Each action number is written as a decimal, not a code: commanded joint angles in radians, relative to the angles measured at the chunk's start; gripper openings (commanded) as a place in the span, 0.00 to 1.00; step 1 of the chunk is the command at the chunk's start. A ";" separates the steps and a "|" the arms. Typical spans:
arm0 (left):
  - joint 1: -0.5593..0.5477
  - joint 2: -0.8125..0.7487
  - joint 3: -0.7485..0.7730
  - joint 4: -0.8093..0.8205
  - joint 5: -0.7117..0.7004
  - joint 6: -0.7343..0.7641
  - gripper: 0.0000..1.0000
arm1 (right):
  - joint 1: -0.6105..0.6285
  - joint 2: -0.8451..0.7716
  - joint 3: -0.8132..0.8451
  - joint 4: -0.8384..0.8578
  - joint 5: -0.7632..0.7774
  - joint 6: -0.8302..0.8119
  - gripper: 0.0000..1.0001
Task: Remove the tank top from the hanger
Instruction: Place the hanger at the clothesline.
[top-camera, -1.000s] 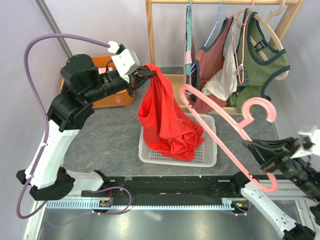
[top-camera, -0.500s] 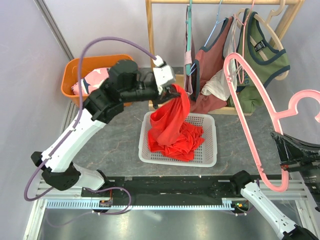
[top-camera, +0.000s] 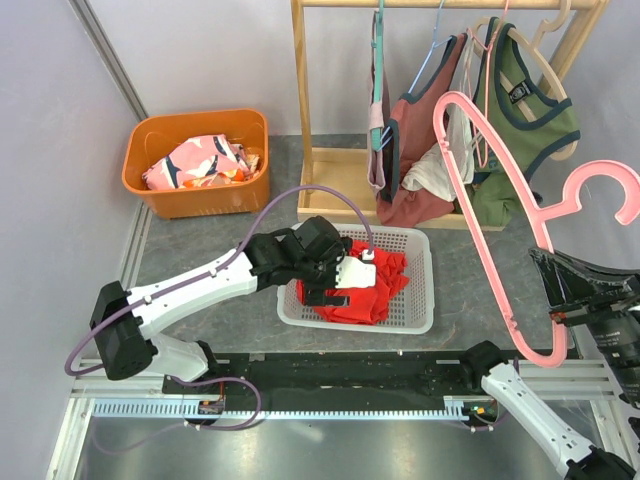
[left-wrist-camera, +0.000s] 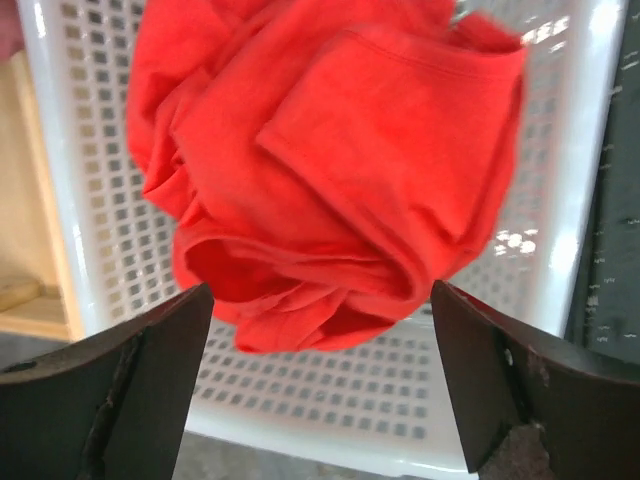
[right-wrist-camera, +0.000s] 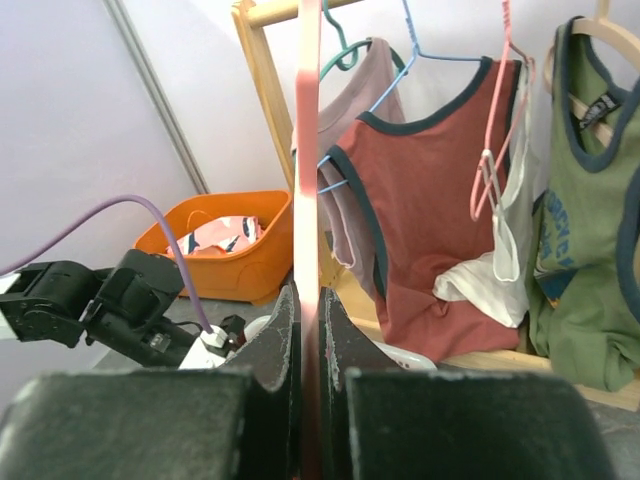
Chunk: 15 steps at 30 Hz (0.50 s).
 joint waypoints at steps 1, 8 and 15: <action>0.001 0.001 -0.018 0.085 -0.133 0.034 0.99 | 0.000 0.045 -0.006 0.058 -0.062 -0.015 0.00; 0.001 -0.110 0.186 0.002 -0.128 -0.035 0.99 | 0.000 0.140 -0.017 -0.023 -0.220 -0.066 0.00; 0.001 -0.382 0.350 -0.130 0.007 0.048 0.99 | 0.000 0.275 -0.063 -0.043 -0.426 -0.080 0.00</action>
